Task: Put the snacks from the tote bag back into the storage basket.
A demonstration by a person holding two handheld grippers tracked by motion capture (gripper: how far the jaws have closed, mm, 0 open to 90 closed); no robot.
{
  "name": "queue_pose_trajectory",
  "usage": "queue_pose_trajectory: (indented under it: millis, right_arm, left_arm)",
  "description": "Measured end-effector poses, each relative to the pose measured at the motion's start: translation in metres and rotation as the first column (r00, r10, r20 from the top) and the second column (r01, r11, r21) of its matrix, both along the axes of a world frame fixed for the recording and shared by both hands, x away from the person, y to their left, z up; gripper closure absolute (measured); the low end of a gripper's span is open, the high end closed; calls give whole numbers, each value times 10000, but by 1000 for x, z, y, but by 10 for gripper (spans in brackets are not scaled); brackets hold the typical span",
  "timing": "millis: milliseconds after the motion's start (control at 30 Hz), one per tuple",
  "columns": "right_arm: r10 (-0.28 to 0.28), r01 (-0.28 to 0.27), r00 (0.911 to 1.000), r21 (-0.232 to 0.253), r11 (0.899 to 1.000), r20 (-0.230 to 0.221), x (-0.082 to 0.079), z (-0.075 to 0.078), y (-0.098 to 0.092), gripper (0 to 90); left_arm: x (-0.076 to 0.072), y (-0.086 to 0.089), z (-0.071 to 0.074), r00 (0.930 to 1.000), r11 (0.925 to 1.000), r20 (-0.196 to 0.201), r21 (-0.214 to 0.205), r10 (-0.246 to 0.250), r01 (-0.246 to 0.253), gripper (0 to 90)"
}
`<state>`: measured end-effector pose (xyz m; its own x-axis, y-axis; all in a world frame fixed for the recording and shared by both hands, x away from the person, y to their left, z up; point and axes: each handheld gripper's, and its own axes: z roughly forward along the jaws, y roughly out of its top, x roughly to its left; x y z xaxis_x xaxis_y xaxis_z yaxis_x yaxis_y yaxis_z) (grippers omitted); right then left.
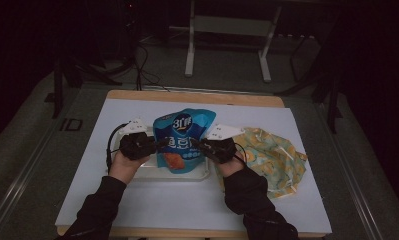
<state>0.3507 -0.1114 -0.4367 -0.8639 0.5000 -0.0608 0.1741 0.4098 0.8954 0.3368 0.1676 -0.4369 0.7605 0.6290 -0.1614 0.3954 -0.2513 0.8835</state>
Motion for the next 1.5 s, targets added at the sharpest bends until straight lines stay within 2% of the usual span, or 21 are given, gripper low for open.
queue_pose_trajectory:
  millis: [133, 267, 300, 400, 467, 533, 633, 733, 833, 933, 1067, 1300, 1333, 1400, 1500]
  right_arm:
    - [105, -104, 9999, 125, 9999, -47, -1, 3, -1, 770]
    - [143, -143, 9999, 173, 9997, 14, -2, 7, -2, 690]
    - [149, -147, 9999, 240, 9996, -87, -2, 7, -3, 668]
    - [109, -104, 9998, 356, 9993, -136, -3, 8, -7, 629]
    - [20, -19, 10000, 292, 9996, -41, -3, 8, -9, 606]
    - [76, -67, 9998, 490, 9988, -184, -3, 8, -12, 579]
    - [83, -73, 9998, 493, 9988, -206, -5, 10, -15, 526]
    - [-25, 29, 9999, 310, 9995, -132, -6, 10, -19, 494]
    - [-84, 97, 9996, 443, 9990, -281, -7, 11, -24, 454]
    - [-70, 90, 9993, 571, 9983, -359, -9, 12, -29, 425]
    - [-85, 106, 9991, 491, 9987, -413, -12, 12, -32, 404]
    - [-121, 142, 9986, 400, 9991, -521, -18, 13, -41, 346]
    - [-144, 164, 9986, 390, 9991, -517, -19, 14, -43, 342]
    - [-204, 224, 9985, 400, 9989, -503, -21, 14, -46, 312]
    - [-223, 248, 9982, 466, 9986, -551, -24, 15, -51, 271]
  left_arm:
    - [-2, 0, 1, 9999, 9996, 112, -285, -37, 40, 725]
    - [-6, 0, 4, 9997, 9994, 258, -359, 14, -5, 652]
    - [-6, 0, 4, 9996, 9993, 283, -369, 8, 3, 645]
    - [-7, 4, 4, 10000, 9979, 60, -648, 24, -20, 605]
    - [-10, 5, 2, 10000, 9980, 62, -625, 73, -69, 590]
    - [-12, 7, 1, 9999, 9978, 14, -660, 100, -99, 554]
    - [-15, 12, 0, 9998, 9964, 26, -825, 193, -190, 503]
    - [-20, 15, -1, 9995, 9950, -16, -954, 307, -307, 499]
    - [-24, 17, -3, 9992, 9958, -68, -825, 404, -408, 451]
    - [-30, 18, -4, 9989, 9948, -12, -904, 465, -464, 440]
    - [-34, 20, -4, 9988, 9942, -44, -962, 488, -490, 439]
    - [-41, 19, -10, 9977, 9954, -211, -699, 637, -650, 261]
    - [-43, 20, -11, 9980, 9953, -191, -751, 605, -618, 256]
    - [-46, 21, -15, 9990, 9949, -286, -936, 350, -376, 147]
    - [-52, 21, -19, 9985, 9951, -355, -875, 422, -451, 146]
